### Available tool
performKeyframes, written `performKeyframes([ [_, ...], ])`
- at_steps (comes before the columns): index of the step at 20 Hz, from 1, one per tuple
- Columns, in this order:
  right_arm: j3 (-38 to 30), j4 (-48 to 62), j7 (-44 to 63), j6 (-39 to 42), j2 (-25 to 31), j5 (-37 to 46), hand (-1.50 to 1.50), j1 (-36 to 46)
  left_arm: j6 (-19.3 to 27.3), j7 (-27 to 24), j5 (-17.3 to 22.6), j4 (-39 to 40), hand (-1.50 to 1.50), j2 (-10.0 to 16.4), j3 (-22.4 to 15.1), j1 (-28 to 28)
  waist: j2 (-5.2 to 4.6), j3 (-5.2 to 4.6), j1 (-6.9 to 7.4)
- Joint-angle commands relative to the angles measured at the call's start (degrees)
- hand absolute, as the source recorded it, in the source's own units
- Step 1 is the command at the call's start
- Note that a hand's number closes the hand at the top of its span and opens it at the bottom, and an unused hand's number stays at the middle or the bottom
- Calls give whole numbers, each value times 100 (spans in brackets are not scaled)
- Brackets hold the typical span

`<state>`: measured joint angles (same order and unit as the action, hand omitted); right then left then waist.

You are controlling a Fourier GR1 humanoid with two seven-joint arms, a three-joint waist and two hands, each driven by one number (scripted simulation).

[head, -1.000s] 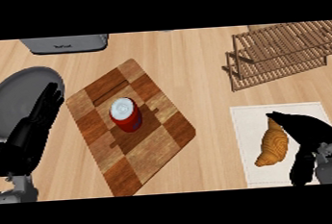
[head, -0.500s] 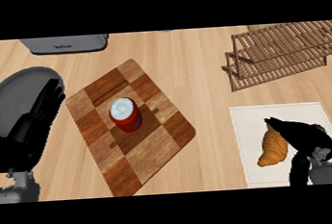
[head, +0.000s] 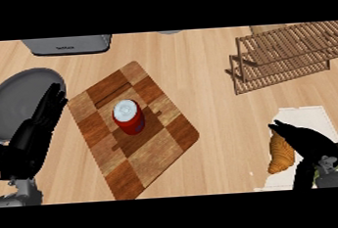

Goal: Pick the croissant from the placemat and place it in the tiered shelf

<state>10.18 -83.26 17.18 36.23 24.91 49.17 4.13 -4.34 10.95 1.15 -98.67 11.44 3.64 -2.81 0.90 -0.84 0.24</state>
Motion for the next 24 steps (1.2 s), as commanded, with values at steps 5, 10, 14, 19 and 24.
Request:
performKeyframes([
  [5,146,1149,-771,-1688,-33,921,150,237,-173,-50,123,330,0,77,189,-208,-108,88,27],
  [10,-4,1195,-1245,-2267,171,1122,150,185,116,-305,-359,380,0,-272,-199,-97,-102,87,0],
  [14,-340,518,-1320,-2498,65,950,150,204,-103,163,-52,-156,0,-75,3,58,-85,86,-5],
  [19,-634,-1129,-1025,-2338,-500,118,150,-169,107,-130,-254,248,0,-161,63,-67,-60,79,-141],
  [24,309,-2976,-33,-2659,-1697,358,150,-904,-178,-43,72,189,0,73,319,88,-25,70,-196],
])
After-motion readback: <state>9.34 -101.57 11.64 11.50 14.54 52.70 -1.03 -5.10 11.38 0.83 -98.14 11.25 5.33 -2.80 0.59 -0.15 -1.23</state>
